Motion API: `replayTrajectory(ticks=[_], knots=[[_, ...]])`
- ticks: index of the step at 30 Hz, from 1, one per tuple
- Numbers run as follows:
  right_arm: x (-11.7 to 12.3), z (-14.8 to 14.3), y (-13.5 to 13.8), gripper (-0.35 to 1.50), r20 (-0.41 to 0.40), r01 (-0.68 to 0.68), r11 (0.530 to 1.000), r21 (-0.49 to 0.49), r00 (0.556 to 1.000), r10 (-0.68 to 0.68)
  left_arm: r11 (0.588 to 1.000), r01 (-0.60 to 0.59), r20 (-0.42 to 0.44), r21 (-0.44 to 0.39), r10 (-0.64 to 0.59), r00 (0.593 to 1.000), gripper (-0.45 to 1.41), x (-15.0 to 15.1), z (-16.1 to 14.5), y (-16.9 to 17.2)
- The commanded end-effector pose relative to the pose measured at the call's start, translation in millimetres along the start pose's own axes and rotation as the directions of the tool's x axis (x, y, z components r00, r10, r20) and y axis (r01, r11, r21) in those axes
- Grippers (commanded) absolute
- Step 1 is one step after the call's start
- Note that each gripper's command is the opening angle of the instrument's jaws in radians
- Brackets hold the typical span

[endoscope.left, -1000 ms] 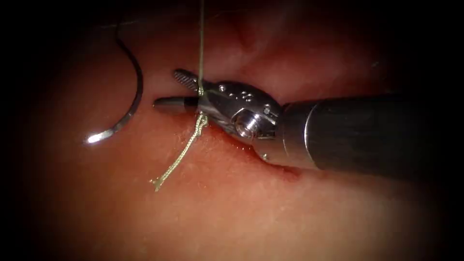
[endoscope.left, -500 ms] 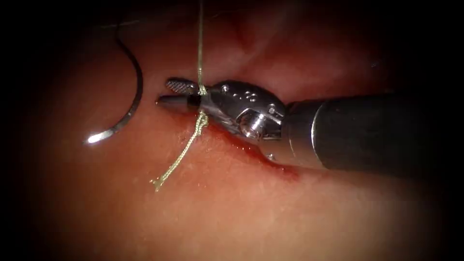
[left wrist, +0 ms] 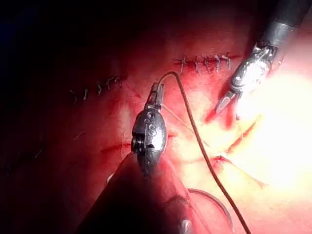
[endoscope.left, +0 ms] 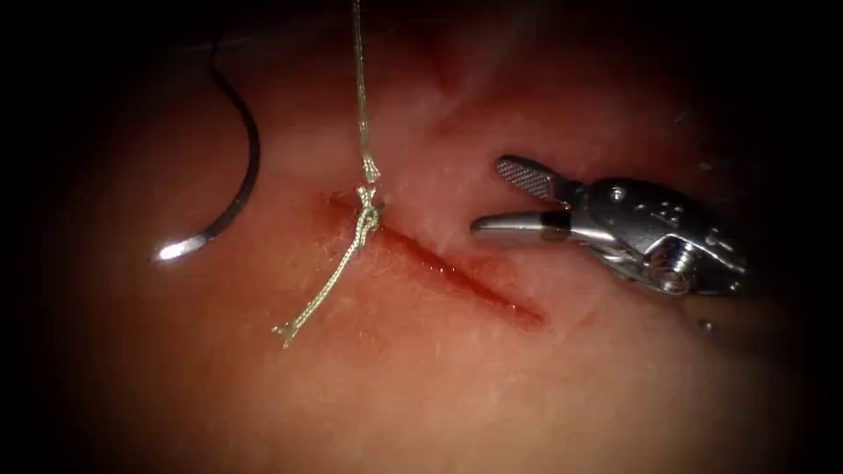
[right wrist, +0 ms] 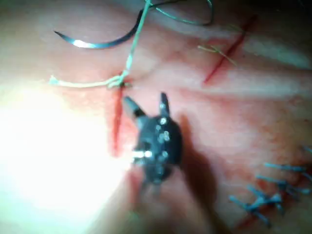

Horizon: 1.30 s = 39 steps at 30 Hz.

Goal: Wound Closure

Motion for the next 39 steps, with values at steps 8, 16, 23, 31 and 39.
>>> replayTrajectory(ticks=[8, 16, 23, 31, 39], knots=[[0.3, 2.7, -0.4, 1.38, -0.016, 0.000, 0.999, 0.035, 1.000, 0.000, 1.000, -0.011, -0.009, 0.010, 0.011, 1.000, -0.45, 0.5, 0.4, -0.7], [0.9, 4.9, -1.4, 1.36, -0.024, 0.002, 0.999, 0.037, 1.000, -0.001, 0.999, -0.029, -0.021, 0.036, 0.029, 0.999, -0.45, 1.8, 0.3, -1.2], [1.8, 7.9, -2.4, 1.40, -0.026, -0.003, 0.999, 0.044, 1.000, 0.004, 0.999, -0.028, -0.021, 0.042, 0.029, 0.999, -0.45, 1.8, 0.5, -1.2], [1.8, 7.9, -2.3, 1.43, -0.026, -0.003, 0.999, 0.044, 1.000, 0.004, 0.998, -0.051, -0.017, 0.046, 0.052, 0.999, -0.45, 0.1, 0.9, -0.9], [1.7, 4.5, -1.6, 1.42, -0.023, -0.004, 1.000, 0.028, 1.000, 0.005, 0.998, -0.028, 0.009, 0.061, 0.027, 1.000, -0.45, -7.6, 3.5, -0.4]])
